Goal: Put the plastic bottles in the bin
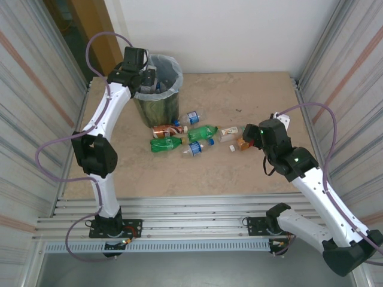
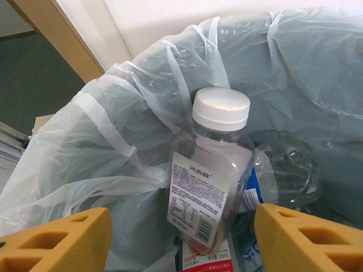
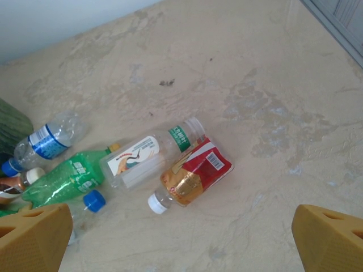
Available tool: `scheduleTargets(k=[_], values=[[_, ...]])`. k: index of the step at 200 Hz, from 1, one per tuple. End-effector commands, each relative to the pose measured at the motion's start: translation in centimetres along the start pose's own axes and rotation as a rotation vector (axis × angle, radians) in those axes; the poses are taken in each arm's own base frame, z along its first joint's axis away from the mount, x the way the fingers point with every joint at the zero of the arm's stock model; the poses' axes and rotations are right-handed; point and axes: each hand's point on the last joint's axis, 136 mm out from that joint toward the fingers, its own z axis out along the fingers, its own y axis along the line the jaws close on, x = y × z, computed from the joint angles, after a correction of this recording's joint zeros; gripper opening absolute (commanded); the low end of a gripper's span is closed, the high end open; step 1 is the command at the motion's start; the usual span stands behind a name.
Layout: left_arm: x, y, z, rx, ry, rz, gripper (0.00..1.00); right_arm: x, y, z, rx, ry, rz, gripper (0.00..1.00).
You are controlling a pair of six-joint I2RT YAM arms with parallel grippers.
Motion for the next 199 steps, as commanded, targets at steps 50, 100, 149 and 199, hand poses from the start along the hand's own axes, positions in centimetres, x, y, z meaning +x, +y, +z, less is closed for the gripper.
scheduleTargets(k=[50,100,149,199], values=[[-2.3,0.2,-3.7,0.066,-0.081,-0.057,0.72,-0.3,-0.6,0.2,0.044,0.028,0.056,0.98],[-3.7,0.1,-7.0,0.127,-0.161,-0.093,0.93,0.9,-1.9,1.4,0.094,0.101,0.105,0.98],[-4.2,-0.6,-10.8,0.197,-0.241,-0.122,0.99,2.3,-2.0,3.1,0.102,0.178,0.135,0.98],[-2.1,-2.5,-14.7,0.273,-0.31,-0.141,0.99,3.7,-1.9,5.1,0.081,0.224,0.193,0.98]])
